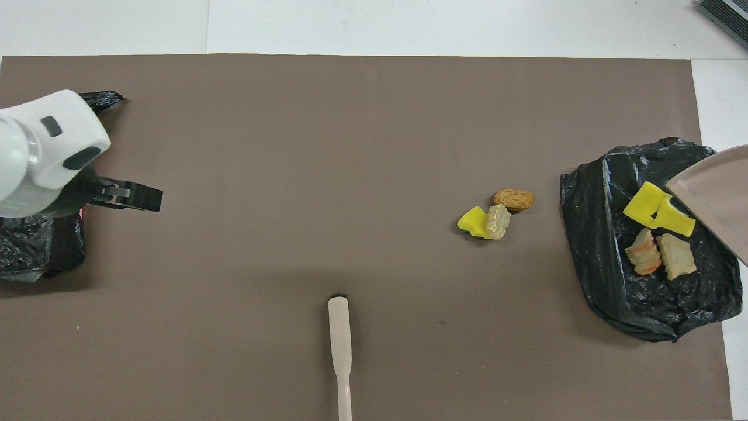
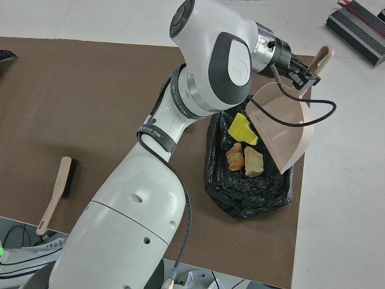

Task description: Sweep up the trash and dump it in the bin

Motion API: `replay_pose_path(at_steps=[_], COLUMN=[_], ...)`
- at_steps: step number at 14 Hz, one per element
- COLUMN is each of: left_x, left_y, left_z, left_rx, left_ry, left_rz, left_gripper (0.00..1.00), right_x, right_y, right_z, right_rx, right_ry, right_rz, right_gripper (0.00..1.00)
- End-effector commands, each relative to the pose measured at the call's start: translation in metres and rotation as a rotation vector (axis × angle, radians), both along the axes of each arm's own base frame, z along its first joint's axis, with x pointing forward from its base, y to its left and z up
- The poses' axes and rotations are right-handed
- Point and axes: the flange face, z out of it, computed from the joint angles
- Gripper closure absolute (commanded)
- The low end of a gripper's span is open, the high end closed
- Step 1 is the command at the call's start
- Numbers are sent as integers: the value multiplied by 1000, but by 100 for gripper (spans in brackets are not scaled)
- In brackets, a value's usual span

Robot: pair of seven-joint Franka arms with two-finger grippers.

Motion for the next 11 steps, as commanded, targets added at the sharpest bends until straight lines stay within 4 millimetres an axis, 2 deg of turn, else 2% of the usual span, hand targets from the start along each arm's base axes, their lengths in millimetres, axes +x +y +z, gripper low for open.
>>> replay_pose_path(at_steps=[1, 2, 4, 6, 8, 9, 11], left_x=[5, 5, 6, 12, 21, 27, 23], left_y=[31, 42, 48, 49, 50, 54, 52], left_z=[35, 34, 45, 49, 53, 52, 52], left_rx=[14, 12, 19, 21, 24, 20, 17], left_ry=[-22, 4, -8, 2, 23, 36, 51], left_rz=[22, 30, -7, -28, -27, -21, -38], left_gripper=[0, 0, 0, 0, 0, 0, 0], right_x=[-24, -29, -44, -50, -66, -70, -76], right_y=[22, 22, 18, 54, 80, 106, 157], right_z=[31, 35, 45, 47, 48, 44, 40], right_rx=[-41, -29, 7, 67, 177, 218, 311], right_ry=[43, 6, -96, -163, -263, -310, -409], right_rz=[-54, -121, -337, -451, -674, -784, -952], right_gripper=[100, 100, 100, 100, 100, 100, 100])
